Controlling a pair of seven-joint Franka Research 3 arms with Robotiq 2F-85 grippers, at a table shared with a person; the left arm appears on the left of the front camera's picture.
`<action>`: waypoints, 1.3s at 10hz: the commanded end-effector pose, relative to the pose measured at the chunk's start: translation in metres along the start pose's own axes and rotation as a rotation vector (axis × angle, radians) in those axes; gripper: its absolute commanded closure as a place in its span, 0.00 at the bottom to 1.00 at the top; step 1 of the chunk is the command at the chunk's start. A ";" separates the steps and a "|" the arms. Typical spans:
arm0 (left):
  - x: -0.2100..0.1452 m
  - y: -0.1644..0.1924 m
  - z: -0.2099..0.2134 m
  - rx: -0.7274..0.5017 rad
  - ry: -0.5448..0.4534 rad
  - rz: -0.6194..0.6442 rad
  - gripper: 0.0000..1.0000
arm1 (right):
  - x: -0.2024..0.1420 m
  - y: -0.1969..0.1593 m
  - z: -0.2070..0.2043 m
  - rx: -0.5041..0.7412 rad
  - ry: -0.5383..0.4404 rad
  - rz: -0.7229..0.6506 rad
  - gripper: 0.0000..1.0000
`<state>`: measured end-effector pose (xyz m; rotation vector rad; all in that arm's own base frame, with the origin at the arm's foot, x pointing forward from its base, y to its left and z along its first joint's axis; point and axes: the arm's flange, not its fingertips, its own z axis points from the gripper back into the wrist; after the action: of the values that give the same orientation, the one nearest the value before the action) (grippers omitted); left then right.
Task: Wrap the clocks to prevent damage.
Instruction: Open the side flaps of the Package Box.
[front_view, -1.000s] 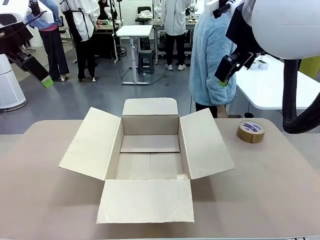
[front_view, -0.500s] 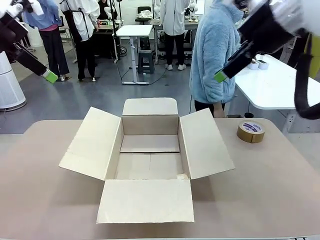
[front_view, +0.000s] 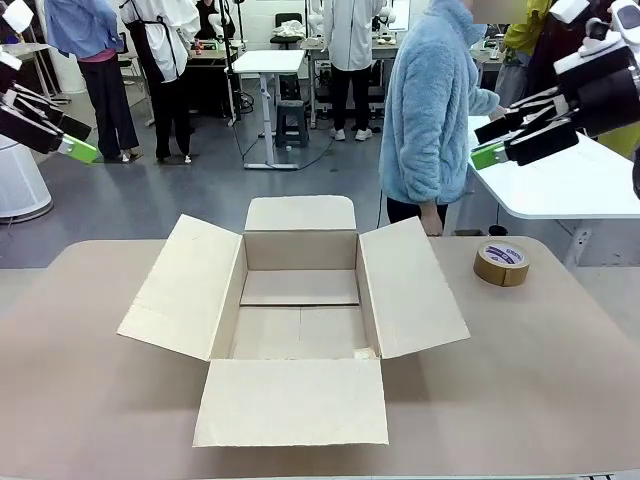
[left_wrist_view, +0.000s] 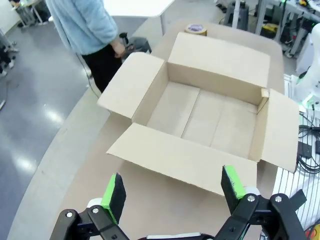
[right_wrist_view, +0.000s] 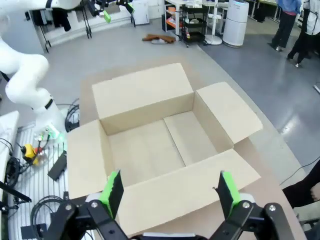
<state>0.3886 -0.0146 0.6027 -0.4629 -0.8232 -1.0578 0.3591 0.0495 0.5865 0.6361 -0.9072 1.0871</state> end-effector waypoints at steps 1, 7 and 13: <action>-0.007 0.004 0.003 -0.019 -0.024 -0.010 0.00 | -0.007 -0.003 -0.001 -0.025 -0.001 -0.048 0.00; -0.006 -0.001 0.004 -0.003 -0.009 0.015 0.00 | -0.006 -0.001 0.005 -0.017 -0.004 -0.059 0.37; -0.022 -0.017 0.016 -0.004 0.010 0.013 1.00 | -0.012 0.023 -0.003 0.016 0.083 -0.046 0.99</action>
<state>0.3674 -0.0006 0.5991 -0.4726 -0.7979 -1.0306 0.3374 0.0540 0.5784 0.6052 -0.8090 1.0684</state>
